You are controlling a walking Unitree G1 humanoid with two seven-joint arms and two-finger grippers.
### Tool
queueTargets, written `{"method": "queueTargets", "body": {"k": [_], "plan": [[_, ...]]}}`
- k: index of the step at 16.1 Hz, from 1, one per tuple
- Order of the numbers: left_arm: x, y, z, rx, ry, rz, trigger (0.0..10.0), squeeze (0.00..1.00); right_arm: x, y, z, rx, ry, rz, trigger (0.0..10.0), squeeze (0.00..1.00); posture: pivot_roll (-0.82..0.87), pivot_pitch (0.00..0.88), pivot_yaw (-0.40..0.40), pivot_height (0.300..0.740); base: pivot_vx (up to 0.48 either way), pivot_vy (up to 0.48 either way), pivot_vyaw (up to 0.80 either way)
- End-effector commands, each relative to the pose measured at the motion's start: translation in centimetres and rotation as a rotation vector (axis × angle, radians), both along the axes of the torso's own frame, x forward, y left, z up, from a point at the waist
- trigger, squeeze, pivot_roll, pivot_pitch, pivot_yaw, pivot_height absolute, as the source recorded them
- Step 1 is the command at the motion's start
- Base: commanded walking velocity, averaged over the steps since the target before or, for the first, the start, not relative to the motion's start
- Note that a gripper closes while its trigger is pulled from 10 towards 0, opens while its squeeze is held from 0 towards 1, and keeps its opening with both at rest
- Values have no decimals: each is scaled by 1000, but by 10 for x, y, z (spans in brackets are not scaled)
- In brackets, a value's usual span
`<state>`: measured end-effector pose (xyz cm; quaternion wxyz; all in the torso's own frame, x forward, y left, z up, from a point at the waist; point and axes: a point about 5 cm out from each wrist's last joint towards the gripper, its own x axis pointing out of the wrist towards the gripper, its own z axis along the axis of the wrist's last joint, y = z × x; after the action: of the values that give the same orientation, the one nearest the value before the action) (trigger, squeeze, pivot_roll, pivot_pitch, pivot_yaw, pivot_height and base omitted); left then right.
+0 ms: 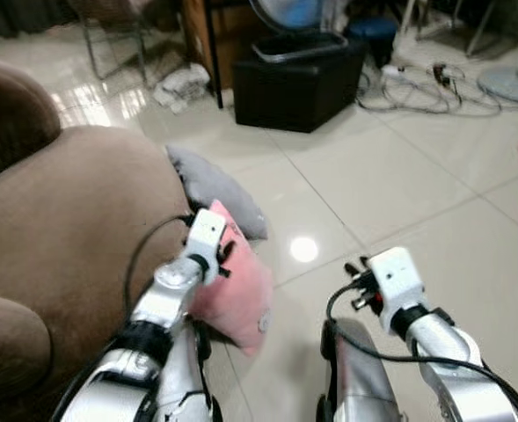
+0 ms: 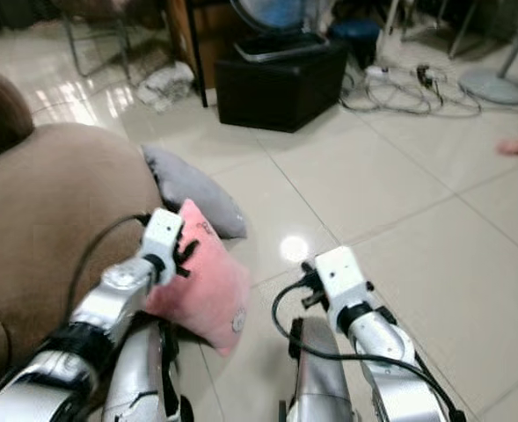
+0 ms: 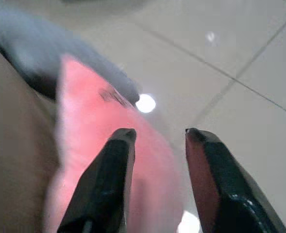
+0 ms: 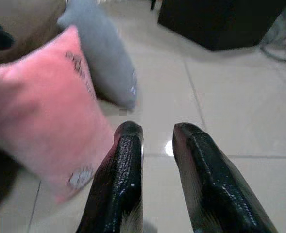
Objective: Move the pillow to the sofa from floor
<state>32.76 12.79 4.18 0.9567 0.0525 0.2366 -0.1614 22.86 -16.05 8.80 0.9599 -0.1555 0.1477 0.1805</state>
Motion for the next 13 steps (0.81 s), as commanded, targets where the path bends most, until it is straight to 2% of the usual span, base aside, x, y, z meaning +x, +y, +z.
{"method": "queueTargets", "body": {"k": [1,4,6,7,10,13], "plan": [[0,10,-6,5,26,83,10000,1000,0,3,3,-36,4,45,10000,0,-99,192,42,538,0,0,0],[-3,28,-14,41,6,181,10000,1000,-15,11,4,-83,-1,129,10000,0,-116,237,55,538,0,0,0],[-1,36,-11,73,-36,189,10000,1000,-19,14,10,-93,-19,148,10000,0,-141,264,64,538,0,0,0],[2,40,-6,90,-77,189,10000,1000,-22,14,20,-74,-36,156,10000,0,-139,309,69,538,0,0,0],[0,41,-10,112,-56,147,10000,1000,-31,11,26,-69,-24,170,10000,0,-146,342,65,538,0,0,0],[0,41,-10,123,-58,116,10000,1000,-33,10,30,-66,-37,160,10000,0,-146,357,65,538,0,0,0]]}}
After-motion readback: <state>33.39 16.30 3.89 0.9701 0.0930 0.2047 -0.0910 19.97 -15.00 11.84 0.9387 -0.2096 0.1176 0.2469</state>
